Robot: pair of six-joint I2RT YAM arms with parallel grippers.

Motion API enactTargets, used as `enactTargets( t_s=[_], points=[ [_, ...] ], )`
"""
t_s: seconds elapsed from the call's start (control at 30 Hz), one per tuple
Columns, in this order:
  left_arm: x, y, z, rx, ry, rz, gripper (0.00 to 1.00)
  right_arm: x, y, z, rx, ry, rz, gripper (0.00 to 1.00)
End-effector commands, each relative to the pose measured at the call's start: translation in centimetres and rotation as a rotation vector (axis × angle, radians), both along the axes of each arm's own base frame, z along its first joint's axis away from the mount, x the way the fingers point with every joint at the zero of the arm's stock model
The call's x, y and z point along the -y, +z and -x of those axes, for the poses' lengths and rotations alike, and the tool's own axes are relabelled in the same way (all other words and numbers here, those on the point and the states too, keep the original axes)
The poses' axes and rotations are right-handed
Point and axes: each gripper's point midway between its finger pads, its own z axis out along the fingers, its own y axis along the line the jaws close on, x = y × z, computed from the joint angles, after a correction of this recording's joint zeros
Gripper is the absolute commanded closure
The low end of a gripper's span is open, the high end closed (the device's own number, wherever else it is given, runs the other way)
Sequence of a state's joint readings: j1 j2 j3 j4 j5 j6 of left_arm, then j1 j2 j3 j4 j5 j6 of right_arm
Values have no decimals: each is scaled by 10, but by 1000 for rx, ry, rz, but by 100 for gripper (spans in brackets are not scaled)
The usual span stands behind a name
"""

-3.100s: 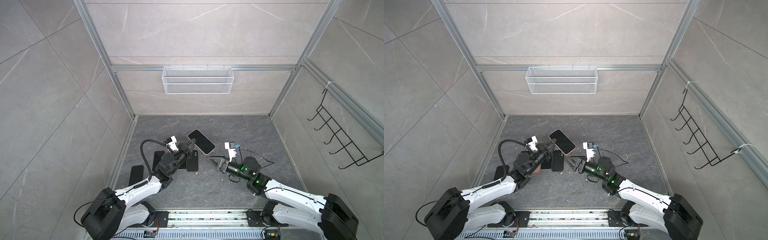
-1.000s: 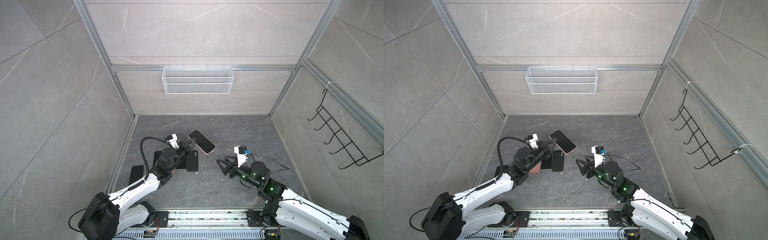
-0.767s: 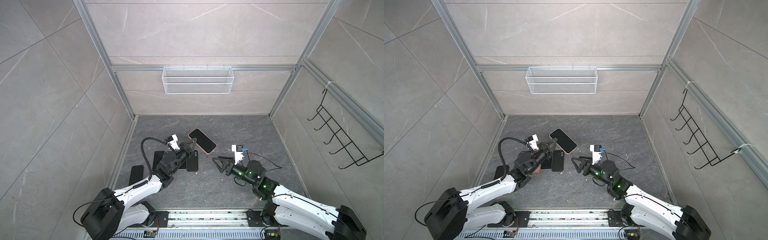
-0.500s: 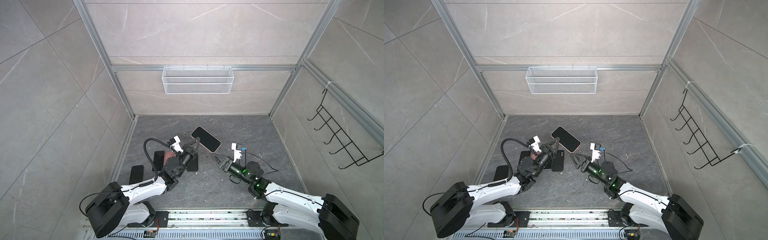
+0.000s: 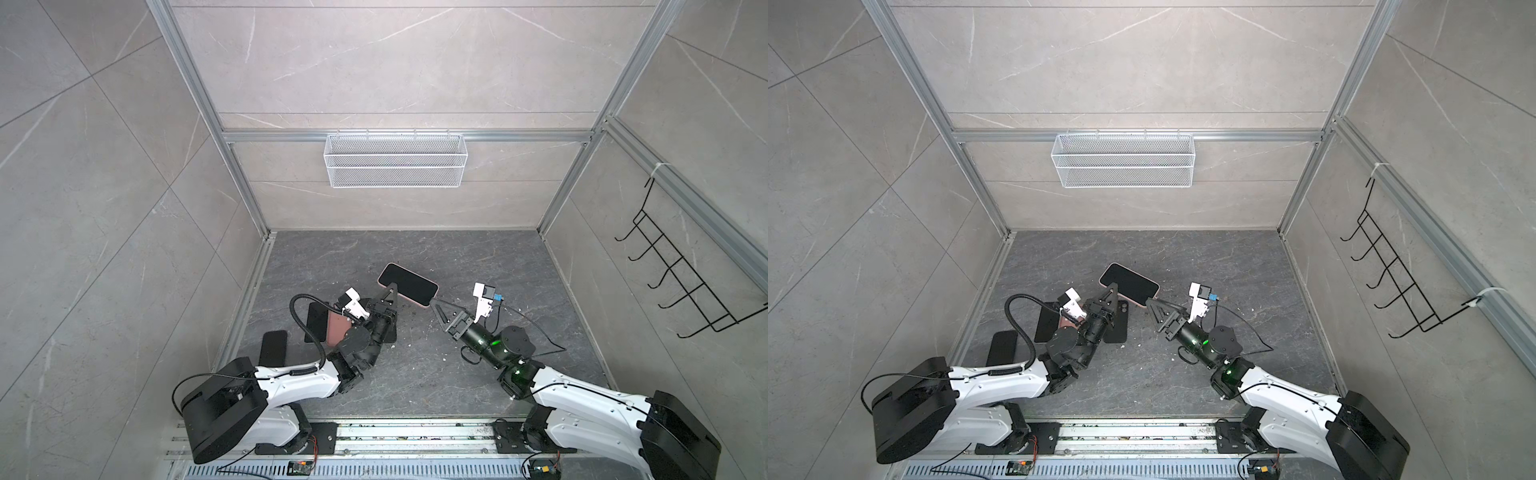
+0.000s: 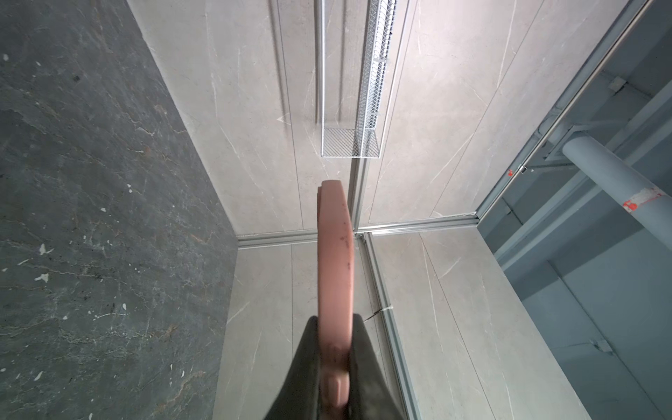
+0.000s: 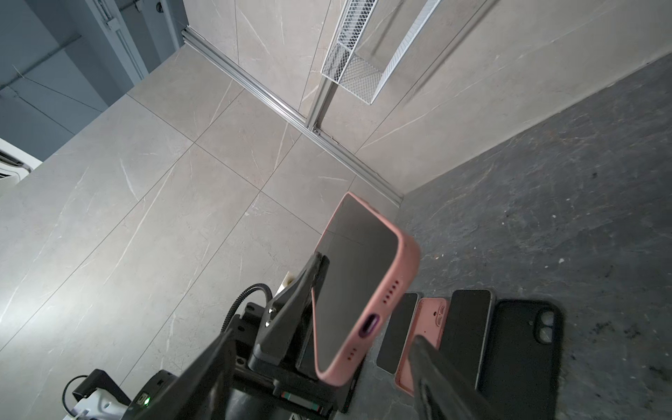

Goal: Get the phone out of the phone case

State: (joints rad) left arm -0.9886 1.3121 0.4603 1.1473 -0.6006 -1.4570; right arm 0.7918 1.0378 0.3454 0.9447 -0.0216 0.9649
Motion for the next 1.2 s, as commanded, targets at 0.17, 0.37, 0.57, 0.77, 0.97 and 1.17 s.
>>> enactTargets(
  t_s=[0.17, 0.37, 0.57, 0.77, 0.97, 1.17],
  points=[
    [-6, 36, 1, 59, 23, 168, 100, 3, -6, -5, 7, -30, -11, 25],
    [1, 37, 0, 59, 4, 172, 100, -3, -16, -9, -14, -12, -58, 31],
    [4, 36, 0, 57, -1, 169, 100, -9, -8, -9, 7, 16, -85, 50],
    [5, 36, 0, 57, -2, 167, 100, -10, -10, -7, 0, 28, -87, 63],
    [6, 35, 0, 55, -2, 158, 100, -13, -11, -4, -3, 52, -95, 70],
    [9, 37, -1, 56, -7, 157, 100, -16, -13, -5, -10, 66, -102, 79]
  ],
)
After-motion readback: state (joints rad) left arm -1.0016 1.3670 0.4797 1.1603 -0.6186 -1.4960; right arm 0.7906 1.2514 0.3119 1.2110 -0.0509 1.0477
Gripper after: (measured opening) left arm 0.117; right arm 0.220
